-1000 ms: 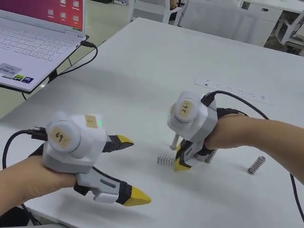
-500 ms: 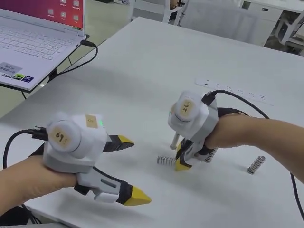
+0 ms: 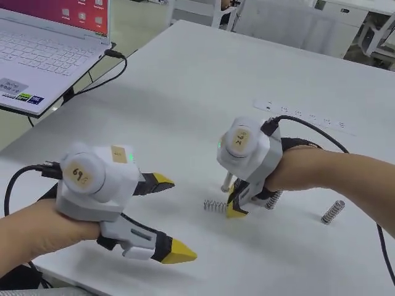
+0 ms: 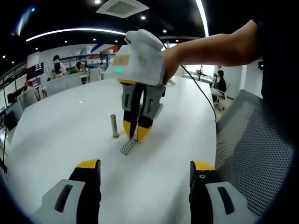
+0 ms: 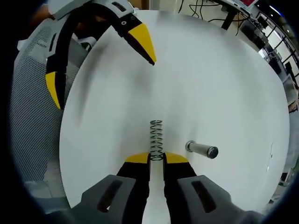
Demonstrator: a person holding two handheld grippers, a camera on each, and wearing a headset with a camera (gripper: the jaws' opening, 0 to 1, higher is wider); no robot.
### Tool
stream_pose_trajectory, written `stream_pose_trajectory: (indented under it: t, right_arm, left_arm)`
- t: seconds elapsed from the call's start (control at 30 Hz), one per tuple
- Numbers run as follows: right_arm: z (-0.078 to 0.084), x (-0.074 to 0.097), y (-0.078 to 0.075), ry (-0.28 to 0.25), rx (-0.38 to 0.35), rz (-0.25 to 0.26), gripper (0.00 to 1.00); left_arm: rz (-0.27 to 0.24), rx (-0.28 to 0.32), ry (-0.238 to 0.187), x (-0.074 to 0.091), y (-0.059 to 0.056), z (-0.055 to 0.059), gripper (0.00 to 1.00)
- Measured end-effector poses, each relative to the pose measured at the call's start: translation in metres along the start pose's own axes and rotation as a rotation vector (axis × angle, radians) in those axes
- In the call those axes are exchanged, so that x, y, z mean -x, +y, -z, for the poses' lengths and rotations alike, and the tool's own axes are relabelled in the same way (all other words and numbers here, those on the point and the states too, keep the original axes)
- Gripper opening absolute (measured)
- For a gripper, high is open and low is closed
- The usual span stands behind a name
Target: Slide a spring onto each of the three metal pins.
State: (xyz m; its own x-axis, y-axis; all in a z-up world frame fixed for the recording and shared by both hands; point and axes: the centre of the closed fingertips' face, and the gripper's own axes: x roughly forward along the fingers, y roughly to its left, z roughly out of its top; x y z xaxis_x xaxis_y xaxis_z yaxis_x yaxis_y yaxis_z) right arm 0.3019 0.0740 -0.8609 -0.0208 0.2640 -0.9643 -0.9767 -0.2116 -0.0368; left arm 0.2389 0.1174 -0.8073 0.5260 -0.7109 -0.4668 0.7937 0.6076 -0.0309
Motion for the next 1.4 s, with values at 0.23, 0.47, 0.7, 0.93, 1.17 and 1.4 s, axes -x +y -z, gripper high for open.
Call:
stream_pose_trajectory:
  t: [0.23, 0.47, 0.7, 0.93, 1.17, 1.4]
  right_arm:
    - [-0.007, 0.014, 0.010, -0.004, 0.015, -0.009, 0.08]
    - [-0.010, 0.030, 0.023, -0.015, 0.020, -0.029, 0.08]
    - [-0.012, 0.044, 0.039, -0.013, 0.044, -0.038, 0.08]
    - [-0.015, 0.055, 0.048, -0.009, 0.066, -0.032, 0.08]
    - [-0.018, 0.061, 0.052, -0.008, 0.077, -0.027, 0.08]
    - [-0.018, 0.067, 0.057, -0.001, 0.089, -0.029, 0.08]
  left_arm:
    - [0.007, -0.015, -0.006, -0.001, 0.001, -0.004, 0.71]
    - [0.013, -0.035, -0.013, -0.003, 0.003, -0.010, 0.64]
    - [0.042, -0.067, -0.027, -0.007, -0.005, -0.020, 0.50]
    - [0.066, -0.104, -0.037, -0.010, -0.013, -0.030, 0.38]
    - [0.089, -0.137, -0.048, -0.011, -0.019, -0.037, 0.26]
    - [0.113, -0.165, -0.046, -0.014, -0.024, -0.040, 0.17]
